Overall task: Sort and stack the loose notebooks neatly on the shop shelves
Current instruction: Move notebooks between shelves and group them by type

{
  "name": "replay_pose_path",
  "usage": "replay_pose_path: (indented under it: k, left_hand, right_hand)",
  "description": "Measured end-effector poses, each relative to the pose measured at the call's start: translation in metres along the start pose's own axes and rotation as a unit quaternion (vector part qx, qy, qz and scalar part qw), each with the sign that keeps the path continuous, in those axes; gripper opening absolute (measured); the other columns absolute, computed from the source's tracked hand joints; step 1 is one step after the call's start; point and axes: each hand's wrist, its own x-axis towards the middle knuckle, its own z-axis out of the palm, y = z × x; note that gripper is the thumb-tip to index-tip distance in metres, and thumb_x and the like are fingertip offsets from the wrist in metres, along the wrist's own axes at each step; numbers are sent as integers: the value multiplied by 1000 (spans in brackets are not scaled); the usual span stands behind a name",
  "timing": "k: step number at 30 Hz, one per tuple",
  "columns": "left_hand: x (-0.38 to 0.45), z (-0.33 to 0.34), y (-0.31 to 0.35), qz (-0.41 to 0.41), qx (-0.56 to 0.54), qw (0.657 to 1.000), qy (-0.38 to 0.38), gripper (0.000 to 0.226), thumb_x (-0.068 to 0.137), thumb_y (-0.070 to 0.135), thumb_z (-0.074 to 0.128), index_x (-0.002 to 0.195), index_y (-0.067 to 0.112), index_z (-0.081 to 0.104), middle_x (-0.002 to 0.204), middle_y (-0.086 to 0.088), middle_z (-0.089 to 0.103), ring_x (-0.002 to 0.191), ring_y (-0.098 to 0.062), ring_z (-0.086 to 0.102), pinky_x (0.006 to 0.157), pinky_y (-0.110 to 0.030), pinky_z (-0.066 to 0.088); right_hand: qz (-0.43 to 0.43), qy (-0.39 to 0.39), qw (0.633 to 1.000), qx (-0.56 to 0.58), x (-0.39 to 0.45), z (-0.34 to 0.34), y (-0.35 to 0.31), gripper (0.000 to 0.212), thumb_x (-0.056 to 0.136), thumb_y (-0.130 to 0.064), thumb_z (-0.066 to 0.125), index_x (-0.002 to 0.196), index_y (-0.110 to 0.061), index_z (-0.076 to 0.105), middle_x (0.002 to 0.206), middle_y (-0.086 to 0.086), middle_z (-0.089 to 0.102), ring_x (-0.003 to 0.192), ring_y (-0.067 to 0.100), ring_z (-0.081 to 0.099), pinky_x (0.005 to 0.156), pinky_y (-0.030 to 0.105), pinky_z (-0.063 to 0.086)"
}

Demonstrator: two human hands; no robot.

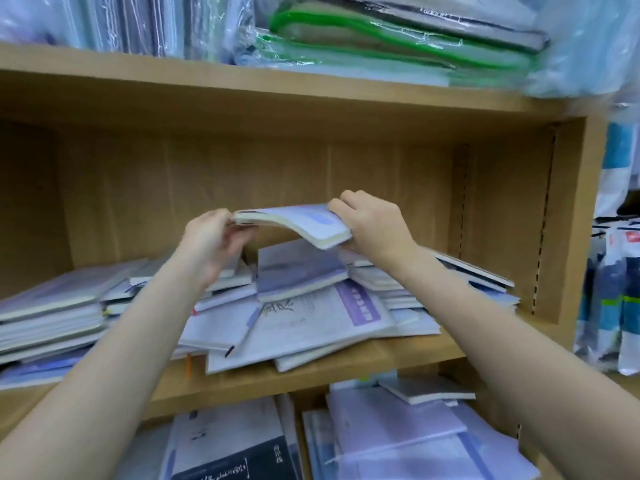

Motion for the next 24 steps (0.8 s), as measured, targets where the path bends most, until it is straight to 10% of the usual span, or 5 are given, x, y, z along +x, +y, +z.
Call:
replay_pose_path:
  k: [6, 10, 18, 24]
  left_hand:
    - [11, -30, -34, 160, 471, 867, 30, 28, 93, 9, 48, 116, 10, 62, 109, -10, 64, 103, -30, 59, 76, -31, 43]
    - [-1, -25, -46, 197, 560, 805, 12, 31, 91, 6, 47, 119, 12, 61, 120, -9, 62, 106, -33, 57, 76, -31, 40]
    - [-63, 22, -129, 474, 527, 683, -177, 32, 80, 9, 41, 106, 7, 61, 115, -12, 62, 105, -28, 51, 92, -34, 39]
    - [-100, 48, -254, 403, 559, 639, -341, 35, 74, 15, 41, 108, 14, 51, 114, -12, 62, 102, -27, 51, 83, -39, 44]
  right_hand:
    - [118, -434, 867, 217, 6, 60, 6, 43, 88, -12, 52, 131, -16, 53, 133, 6, 54, 121, 24, 49, 90, 23, 35]
    - [206, -415, 812, 355, -7, 52, 26, 43, 84, -26, 67, 126, -24, 57, 129, -2, 55, 120, 15, 50, 99, 25, 40]
    - [295, -199, 857, 373, -118, -21, 34, 24, 89, -16, 62, 112, -11, 66, 108, -3, 65, 100, 3, 58, 85, 17, 47]
    - [380, -212, 808, 398, -260, -44, 28, 12, 87, -12, 64, 98, -16, 67, 92, -3, 71, 88, 8, 66, 78, 16, 50]
